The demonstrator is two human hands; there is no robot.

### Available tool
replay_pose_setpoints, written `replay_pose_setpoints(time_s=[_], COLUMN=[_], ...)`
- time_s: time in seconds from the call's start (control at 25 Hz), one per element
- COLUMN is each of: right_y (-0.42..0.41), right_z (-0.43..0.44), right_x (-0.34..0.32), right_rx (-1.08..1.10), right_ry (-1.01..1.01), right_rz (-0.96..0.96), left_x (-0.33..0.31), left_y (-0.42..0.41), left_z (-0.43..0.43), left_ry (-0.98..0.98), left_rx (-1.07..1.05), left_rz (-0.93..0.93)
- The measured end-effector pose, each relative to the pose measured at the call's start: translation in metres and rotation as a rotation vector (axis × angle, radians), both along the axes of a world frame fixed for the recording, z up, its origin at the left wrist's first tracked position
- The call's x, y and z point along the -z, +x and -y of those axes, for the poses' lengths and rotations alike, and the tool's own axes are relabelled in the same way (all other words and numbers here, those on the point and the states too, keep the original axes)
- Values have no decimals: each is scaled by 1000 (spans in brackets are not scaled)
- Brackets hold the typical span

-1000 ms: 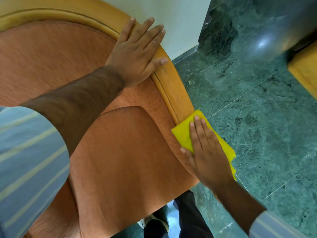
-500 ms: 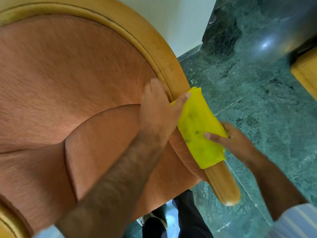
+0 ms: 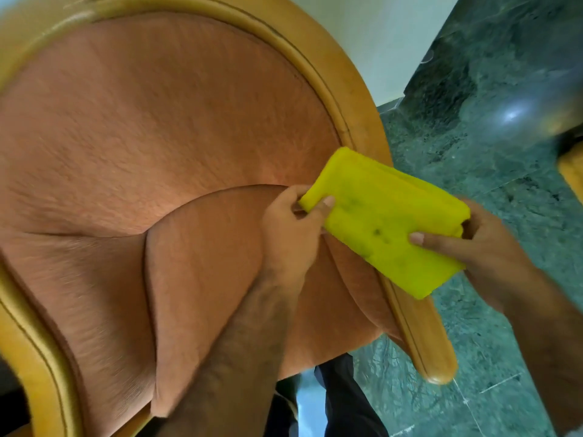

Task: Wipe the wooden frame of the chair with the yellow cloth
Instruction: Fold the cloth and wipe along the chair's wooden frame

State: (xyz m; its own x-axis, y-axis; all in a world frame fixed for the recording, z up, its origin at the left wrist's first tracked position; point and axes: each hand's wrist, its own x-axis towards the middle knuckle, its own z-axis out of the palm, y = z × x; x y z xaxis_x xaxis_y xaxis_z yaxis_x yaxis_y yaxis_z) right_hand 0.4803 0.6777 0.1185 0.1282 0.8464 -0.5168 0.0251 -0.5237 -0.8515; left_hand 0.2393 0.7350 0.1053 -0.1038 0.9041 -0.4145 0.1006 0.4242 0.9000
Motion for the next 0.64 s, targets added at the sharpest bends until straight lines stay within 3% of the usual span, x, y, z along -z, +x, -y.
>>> replay_pose_setpoints(time_s=[0.08,0.16,0.4,0.64], right_y=[-34,-85,-281,-477], right_z=[-19,-38,-52,22], right_x=[-11,-12,-23,-46], right_rx=[-28,-69,-415,-868], right_ry=[68,97,29,2], right_rz=[-73,-76,-87,-113], left_x=[-6,-9,-15,-29], left_y=[-43,-95,-253,-361], left_z=[15,35,131,288], left_ry=[-16,2,22,71], left_rx=[-129,-228,-657,-1165], left_rz=[182,227,191,120])
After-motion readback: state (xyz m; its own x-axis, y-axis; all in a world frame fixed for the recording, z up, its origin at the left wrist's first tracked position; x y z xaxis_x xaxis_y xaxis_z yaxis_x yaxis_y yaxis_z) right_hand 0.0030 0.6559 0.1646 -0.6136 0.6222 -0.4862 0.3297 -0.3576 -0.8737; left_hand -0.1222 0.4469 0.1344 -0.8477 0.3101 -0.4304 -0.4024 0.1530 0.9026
